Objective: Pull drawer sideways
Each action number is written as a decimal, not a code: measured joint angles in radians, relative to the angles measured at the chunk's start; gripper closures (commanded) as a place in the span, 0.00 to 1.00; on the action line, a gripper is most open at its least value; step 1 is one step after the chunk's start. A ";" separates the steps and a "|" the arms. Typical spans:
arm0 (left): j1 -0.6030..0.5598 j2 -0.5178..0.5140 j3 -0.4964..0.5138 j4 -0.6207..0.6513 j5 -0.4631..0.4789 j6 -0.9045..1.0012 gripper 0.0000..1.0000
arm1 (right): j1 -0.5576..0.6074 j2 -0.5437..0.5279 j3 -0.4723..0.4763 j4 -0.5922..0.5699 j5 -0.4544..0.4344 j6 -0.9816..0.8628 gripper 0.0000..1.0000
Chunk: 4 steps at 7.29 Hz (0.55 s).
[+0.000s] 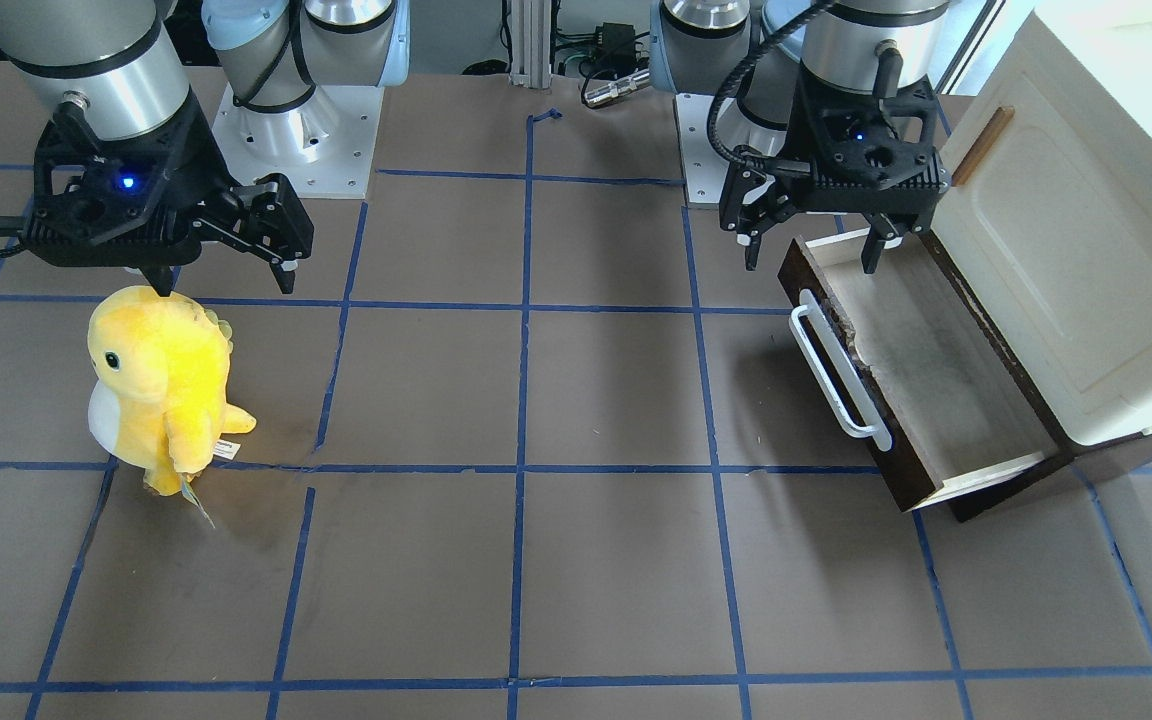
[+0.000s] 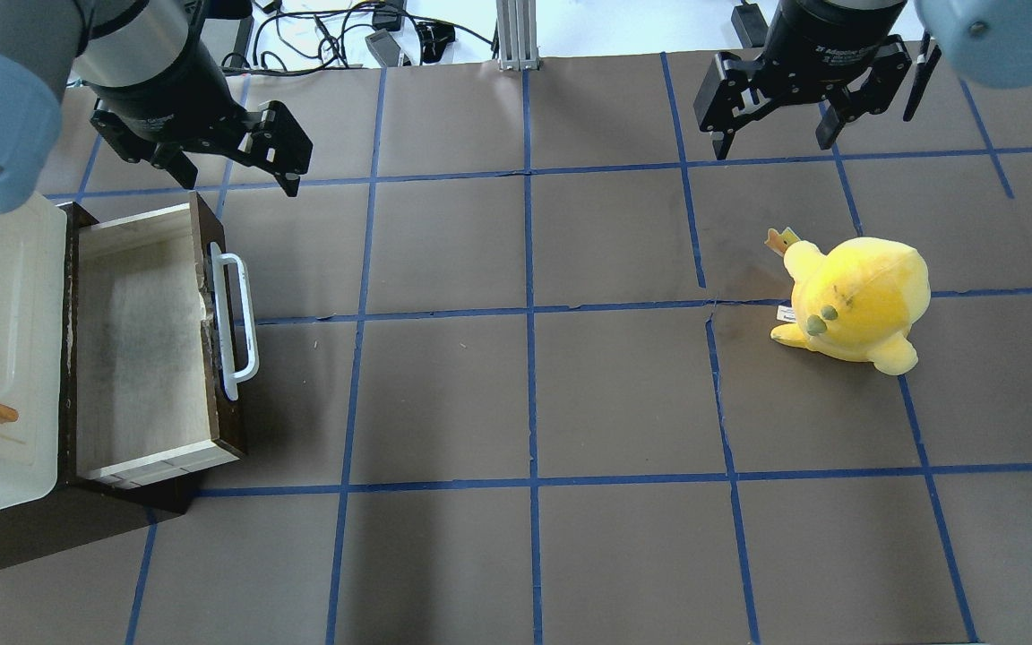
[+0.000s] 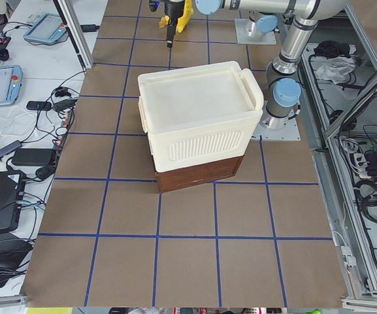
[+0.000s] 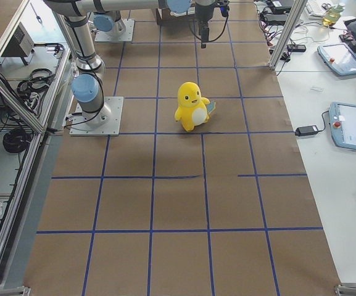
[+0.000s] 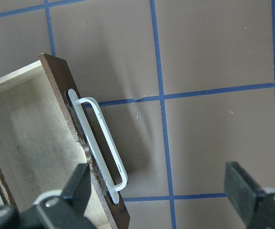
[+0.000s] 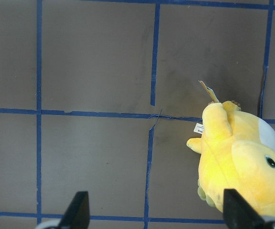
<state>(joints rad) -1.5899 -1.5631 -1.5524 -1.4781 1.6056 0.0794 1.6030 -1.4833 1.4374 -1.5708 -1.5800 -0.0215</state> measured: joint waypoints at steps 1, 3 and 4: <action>0.008 0.010 -0.003 0.001 -0.022 0.004 0.00 | 0.000 0.000 0.000 0.000 0.000 0.000 0.00; 0.009 0.033 -0.009 -0.001 -0.029 0.003 0.00 | 0.000 0.000 0.000 0.000 0.000 0.000 0.00; 0.009 0.038 -0.010 -0.006 -0.027 -0.001 0.00 | 0.000 0.000 0.000 0.000 0.000 0.000 0.00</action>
<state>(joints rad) -1.5805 -1.5251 -1.5629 -1.4842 1.5787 0.0788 1.6030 -1.4834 1.4373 -1.5708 -1.5800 -0.0215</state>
